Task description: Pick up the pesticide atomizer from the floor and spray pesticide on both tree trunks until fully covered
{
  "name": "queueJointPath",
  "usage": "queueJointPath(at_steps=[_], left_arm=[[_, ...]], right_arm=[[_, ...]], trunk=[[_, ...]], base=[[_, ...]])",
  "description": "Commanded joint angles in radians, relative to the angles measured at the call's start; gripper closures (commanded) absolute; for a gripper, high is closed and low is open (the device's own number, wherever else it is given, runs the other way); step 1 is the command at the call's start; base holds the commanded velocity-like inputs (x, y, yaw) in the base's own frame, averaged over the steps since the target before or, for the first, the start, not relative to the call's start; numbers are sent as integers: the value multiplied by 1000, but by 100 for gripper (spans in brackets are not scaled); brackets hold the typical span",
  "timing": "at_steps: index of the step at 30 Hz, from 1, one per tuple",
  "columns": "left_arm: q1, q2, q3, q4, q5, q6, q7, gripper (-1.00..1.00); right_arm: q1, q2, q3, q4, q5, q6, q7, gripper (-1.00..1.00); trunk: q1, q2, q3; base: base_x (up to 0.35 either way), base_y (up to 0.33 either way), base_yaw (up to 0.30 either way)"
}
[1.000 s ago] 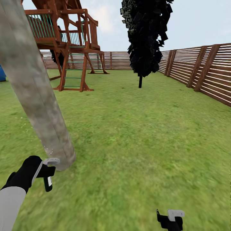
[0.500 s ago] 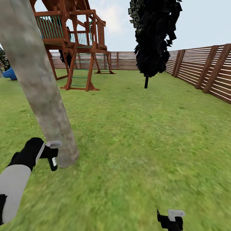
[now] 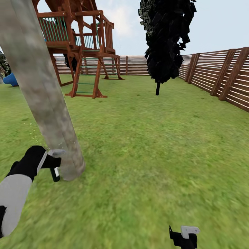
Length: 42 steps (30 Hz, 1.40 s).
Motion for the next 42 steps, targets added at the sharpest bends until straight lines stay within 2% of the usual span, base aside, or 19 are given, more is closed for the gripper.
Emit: queueJointPath(at_steps=[1,3,5,6,8,11,13,14,16,25,42], left_arm=[[-1,45,6,2,4,6,-16,100],[-1,59,3,4,7,8,-25,100],[-1,57,-6,5,6,8,-66,100],[-2,57,-42,1,5,9,-125,100],[-28,62,-109,0,5,9,-174,100],[-60,76,-133,13,3,9,-186,100],[-63,134,-134,59,4,9,-191,100],[-63,150,-135,70,4,9,-193,100],[-57,162,-137,79,4,8,-199,100],[-55,156,-133,75,6,9,-201,100],[-58,151,-131,69,10,9,-201,100]], right_arm=[[0,0,9,0,-4,-1,-6,-100],[0,0,9,0,-4,-1,-6,-100],[0,0,9,0,-4,-1,-6,-100],[0,0,9,0,-4,-1,-6,-100],[0,0,9,0,-4,-1,-6,-100],[0,0,9,0,-4,-1,-6,-100],[0,0,9,0,-4,-1,-6,-100],[0,0,9,0,-4,-1,-6,-100],[0,0,9,-1,-4,-1,-6,-100],[0,0,9,-1,-4,-1,-6,-100],[0,0,9,0,-4,-1,-7,-100]], trunk=[[0,0,-1],[0,0,-1],[0,0,-1],[0,0,-1],[0,0,-1],[0,0,-1],[0,0,-1],[0,0,-1],[0,0,-1],[0,0,-1],[0,0,-1]], base=[[0,0,0],[0,0,0],[0,0,0],[0,0,0],[0,0,0],[0,0,0],[0,0,0],[0,0,0],[0,0,43],[117,-83,145],[16,-274,1]])
